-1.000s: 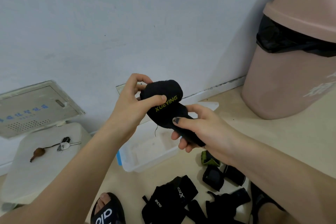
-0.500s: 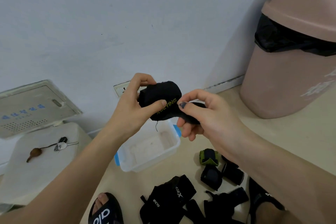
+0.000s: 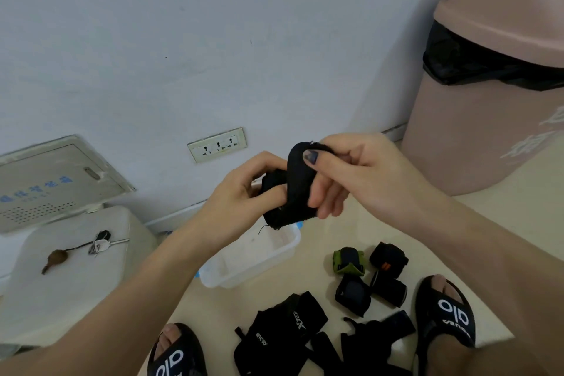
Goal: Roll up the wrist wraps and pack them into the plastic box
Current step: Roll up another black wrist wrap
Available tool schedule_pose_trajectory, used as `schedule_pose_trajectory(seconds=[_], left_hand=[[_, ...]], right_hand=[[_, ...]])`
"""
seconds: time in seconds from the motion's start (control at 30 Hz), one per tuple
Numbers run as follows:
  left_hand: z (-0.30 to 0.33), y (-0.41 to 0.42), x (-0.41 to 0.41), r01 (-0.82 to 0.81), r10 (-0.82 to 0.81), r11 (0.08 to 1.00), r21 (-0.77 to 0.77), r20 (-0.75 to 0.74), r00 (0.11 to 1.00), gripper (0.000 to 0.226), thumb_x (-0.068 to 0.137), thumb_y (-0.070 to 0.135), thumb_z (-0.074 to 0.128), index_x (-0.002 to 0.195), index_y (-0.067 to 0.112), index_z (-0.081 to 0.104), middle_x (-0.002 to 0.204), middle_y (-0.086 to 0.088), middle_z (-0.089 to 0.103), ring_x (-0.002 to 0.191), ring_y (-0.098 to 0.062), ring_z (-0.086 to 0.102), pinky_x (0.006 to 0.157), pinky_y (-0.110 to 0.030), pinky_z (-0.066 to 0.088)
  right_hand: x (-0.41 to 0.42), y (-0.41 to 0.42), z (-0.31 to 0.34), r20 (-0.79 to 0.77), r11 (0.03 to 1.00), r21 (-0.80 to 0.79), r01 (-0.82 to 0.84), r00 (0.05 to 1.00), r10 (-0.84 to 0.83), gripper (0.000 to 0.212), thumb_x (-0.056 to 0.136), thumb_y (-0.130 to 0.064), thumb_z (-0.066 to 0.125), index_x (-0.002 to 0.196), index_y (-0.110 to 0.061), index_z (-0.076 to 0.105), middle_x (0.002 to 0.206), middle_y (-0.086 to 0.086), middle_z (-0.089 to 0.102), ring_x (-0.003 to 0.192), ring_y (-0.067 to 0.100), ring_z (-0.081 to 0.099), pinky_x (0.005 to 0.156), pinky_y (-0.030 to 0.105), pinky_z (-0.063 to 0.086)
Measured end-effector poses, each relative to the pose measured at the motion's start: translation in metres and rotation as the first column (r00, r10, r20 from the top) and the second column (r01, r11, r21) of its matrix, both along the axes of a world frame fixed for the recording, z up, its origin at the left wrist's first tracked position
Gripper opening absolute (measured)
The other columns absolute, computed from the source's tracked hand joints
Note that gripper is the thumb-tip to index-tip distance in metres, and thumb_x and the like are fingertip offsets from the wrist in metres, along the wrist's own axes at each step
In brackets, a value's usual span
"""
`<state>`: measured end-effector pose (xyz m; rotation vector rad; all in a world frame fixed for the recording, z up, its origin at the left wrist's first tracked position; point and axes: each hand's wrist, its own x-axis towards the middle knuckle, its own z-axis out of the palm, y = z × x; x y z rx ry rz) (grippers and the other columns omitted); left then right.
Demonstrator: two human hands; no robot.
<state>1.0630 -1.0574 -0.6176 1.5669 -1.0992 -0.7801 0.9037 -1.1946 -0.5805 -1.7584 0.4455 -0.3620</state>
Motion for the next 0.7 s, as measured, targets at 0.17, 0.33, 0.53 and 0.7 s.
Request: schedule_pose_trajectory(seconds=[0.17, 0.33, 0.53, 0.7], left_hand=[[-0.001, -0.001, -0.009, 0.003, -0.001, 0.998, 0.058, -0.022, 1.0, 0.021, 0.108, 0.025, 0.051, 0.102, 0.031, 0.07, 0.083, 0.014, 0.062, 0.073, -0.008, 0.056, 0.07, -0.023, 0.042], [0.004, 0.0, -0.021, -0.016, 0.017, 0.999, 0.034, -0.032, 0.999, 0.037, 0.111, 0.034, 0.041, 0.08, 0.031, 0.06, 0.073, 0.01, 0.051, 0.068, -0.012, 0.046, 0.064, -0.027, 0.038], [0.002, 0.0, -0.026, -0.052, 0.051, 0.999, -0.016, -0.06, 0.997, 0.032, 0.103, 0.042, 0.051, 0.094, 0.014, 0.061, 0.072, 0.003, 0.055, 0.061, -0.014, 0.05, 0.053, -0.025, 0.043], [0.0, -0.004, -0.029, -0.13, 0.132, 0.991, 0.024, -0.169, 0.977, 0.021, 0.096, 0.02, 0.071, 0.103, 0.027, 0.052, 0.082, 0.008, 0.067, 0.067, -0.012, 0.06, 0.049, -0.027, 0.045]], right_hand=[[0.001, -0.005, -0.009, 0.027, 0.957, -0.273, 0.099, 0.995, -0.096, 0.032, 0.104, -0.024, 0.059, 0.078, -0.01, 0.068, 0.055, 0.006, 0.053, 0.053, 0.023, 0.046, 0.055, 0.036, 0.038], [0.009, -0.001, -0.019, -0.007, 0.908, -0.387, 0.163, 0.984, -0.179, 0.033, 0.104, -0.029, 0.058, 0.076, -0.012, 0.066, 0.076, 0.01, 0.054, 0.069, 0.015, 0.051, 0.064, 0.031, 0.037], [0.014, 0.012, -0.032, -0.062, 0.964, -0.024, 0.265, 0.962, -0.266, 0.033, 0.104, -0.029, 0.058, 0.085, -0.004, 0.069, 0.08, 0.016, 0.063, 0.072, 0.022, 0.06, 0.067, 0.037, 0.048], [0.019, 0.025, -0.033, -0.1, 0.9, 0.252, 0.355, 0.935, -0.341, 0.019, 0.101, -0.021, 0.06, 0.091, -0.013, 0.074, 0.08, 0.005, 0.068, 0.074, 0.016, 0.063, 0.069, 0.034, 0.052]])
